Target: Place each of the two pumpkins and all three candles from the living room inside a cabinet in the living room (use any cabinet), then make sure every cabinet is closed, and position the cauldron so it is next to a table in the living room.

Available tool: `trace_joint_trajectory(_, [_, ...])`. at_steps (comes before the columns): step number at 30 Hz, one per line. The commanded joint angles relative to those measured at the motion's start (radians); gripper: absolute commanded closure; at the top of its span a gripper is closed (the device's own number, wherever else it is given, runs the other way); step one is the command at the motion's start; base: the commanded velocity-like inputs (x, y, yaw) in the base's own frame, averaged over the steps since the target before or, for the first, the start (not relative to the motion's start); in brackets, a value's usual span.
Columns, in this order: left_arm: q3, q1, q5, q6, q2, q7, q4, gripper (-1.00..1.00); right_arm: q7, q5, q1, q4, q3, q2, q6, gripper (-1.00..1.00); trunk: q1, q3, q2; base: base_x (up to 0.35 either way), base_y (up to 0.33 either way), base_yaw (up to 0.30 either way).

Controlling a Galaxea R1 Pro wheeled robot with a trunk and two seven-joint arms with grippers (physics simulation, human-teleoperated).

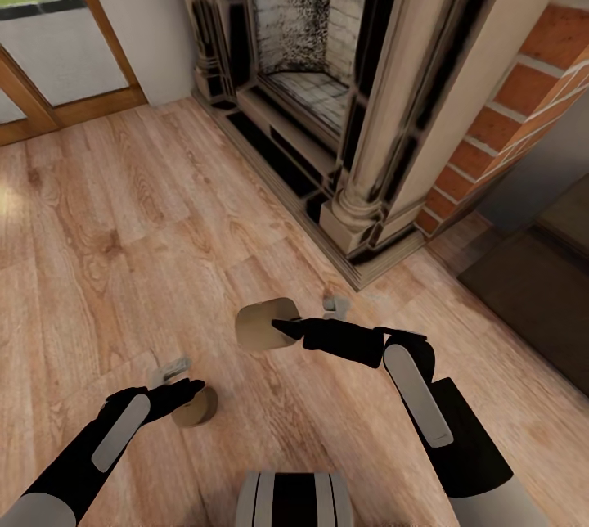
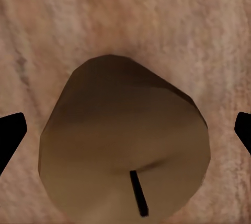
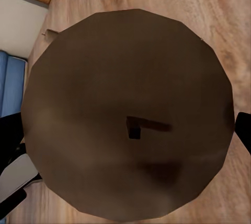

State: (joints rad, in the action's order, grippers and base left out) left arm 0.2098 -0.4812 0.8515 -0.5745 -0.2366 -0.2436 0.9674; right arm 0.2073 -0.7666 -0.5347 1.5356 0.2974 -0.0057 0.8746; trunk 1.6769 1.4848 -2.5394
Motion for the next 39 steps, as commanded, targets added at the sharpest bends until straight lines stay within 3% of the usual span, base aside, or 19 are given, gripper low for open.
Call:
trace_joint_trajectory(1, [0.003,0.000,0.011,-0.001,-0.001,-0.009,0.002,-1.00,0.005,0.003,-0.001,0.000,0.000,0.000,0.003,1.00,0.000,0.005,-0.001,0.000,0.000,0.000])
trace_joint_trajectory(20, [0.003,0.000,0.012,-0.001,-0.001,-0.009,0.001,-1.00,0.005,0.004,-0.001,-0.006,0.000,0.001,0.002,1.00,0.001,0.012,-0.001,0.000,0.000,0.000])
trace_joint_trajectory(23, [0.003,0.000,0.012,-0.001,-0.001,-0.009,0.001,-1.00,0.005,0.004,-0.001,-0.006,0.000,0.001,0.001,1.00,0.002,0.024,-0.002,0.000,0.000,0.000])
trace_joint_trajectory(39, [0.018,0.000,0.012,-0.001,0.000,-0.009,0.001,-1.00,0.001,0.004,-0.001,-0.006,0.000,0.001,0.001,1.00,0.002,0.024,-0.002,0.000,0.000,0.000])
